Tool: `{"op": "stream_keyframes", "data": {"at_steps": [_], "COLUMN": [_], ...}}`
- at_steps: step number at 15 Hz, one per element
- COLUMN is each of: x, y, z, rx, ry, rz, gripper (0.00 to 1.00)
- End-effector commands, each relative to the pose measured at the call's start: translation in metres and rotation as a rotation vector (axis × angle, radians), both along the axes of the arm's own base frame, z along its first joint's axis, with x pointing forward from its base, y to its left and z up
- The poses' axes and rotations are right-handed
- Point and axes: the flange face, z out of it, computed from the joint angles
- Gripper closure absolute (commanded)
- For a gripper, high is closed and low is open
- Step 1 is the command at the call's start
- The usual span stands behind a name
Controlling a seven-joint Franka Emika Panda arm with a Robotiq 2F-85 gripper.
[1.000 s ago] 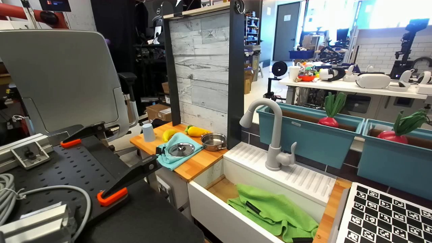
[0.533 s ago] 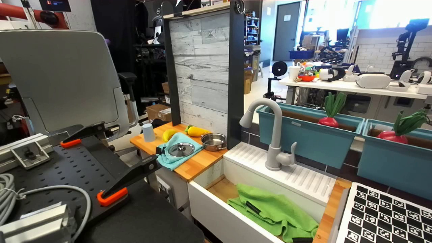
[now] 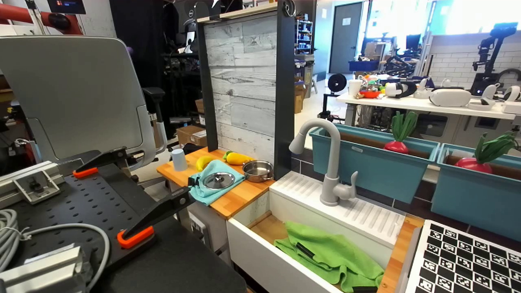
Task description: Move the faucet slightly to the right
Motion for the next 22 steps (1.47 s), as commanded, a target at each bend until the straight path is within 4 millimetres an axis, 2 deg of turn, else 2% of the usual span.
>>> {"op": "stream_keyframes", "data": {"at_steps": [1,7,12,16,22], "x": [0.040,0.106,0.167,0.204,0.244], "y": [-0.011,-0.035,-0.072,-0.105,-0.146], "z": [-0.033,-0.097,-0.147,-0.175,-0.199], "rx": [0.047,0.209,0.350,0.412,0.426], "ry": [-0.017,0.024,0.063,0.043,-0.062], "rz": [-0.040,-0.131,-0.320,-0.495,-0.768], "gripper": [0.00,0.00,0.00,0.00,0.00]}}
